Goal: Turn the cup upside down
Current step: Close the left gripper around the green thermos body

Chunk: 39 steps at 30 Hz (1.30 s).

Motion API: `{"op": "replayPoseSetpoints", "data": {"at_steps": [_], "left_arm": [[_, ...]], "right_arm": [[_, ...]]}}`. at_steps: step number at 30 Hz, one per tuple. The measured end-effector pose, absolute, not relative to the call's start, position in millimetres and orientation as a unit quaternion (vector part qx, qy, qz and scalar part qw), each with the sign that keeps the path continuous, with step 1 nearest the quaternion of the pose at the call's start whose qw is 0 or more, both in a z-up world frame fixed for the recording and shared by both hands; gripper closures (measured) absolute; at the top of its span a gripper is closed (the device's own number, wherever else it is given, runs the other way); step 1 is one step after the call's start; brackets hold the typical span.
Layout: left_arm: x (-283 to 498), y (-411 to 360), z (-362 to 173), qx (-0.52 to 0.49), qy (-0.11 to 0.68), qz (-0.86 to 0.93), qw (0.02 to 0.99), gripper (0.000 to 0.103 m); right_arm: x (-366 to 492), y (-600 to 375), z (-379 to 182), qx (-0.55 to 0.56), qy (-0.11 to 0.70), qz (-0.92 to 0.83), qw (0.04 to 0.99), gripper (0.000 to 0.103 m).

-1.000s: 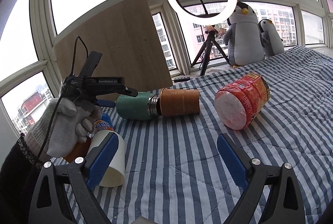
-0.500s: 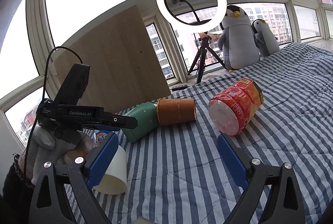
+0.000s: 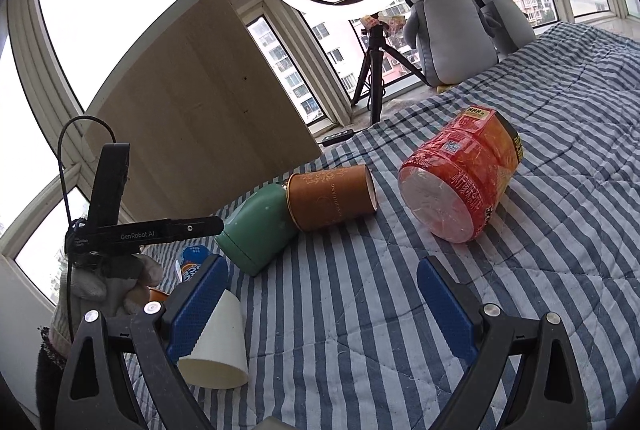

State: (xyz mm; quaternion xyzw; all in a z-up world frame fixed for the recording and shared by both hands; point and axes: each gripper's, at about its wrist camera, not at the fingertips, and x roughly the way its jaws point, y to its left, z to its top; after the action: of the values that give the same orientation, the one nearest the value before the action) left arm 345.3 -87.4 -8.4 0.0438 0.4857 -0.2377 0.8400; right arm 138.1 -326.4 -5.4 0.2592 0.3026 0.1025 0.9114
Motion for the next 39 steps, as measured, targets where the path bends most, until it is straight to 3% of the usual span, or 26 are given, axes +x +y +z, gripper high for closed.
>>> {"op": "replayPoseSetpoints", "data": {"at_steps": [7,13,22,39], "left_arm": [[355,-130,-28,0.141,0.511,-0.192,0.826,0.002],[358,-155,-39,0.215,0.510,-0.154,0.819,0.018],[348,-160,-38,0.207,0.504,-0.142,0.827,0.019],[232,-199,-25,0.217,0.503,-0.204,0.811,0.021]], "right_arm": [[135,-329,-6,0.259,0.294,0.091,0.915,0.009],[129,-329,-2,0.247,0.279,0.088,0.924,0.009],[120,-336,2,0.256,0.263,0.087,0.926,0.009],[82,-340,8,0.242,0.243,0.079,0.936,0.009]]}}
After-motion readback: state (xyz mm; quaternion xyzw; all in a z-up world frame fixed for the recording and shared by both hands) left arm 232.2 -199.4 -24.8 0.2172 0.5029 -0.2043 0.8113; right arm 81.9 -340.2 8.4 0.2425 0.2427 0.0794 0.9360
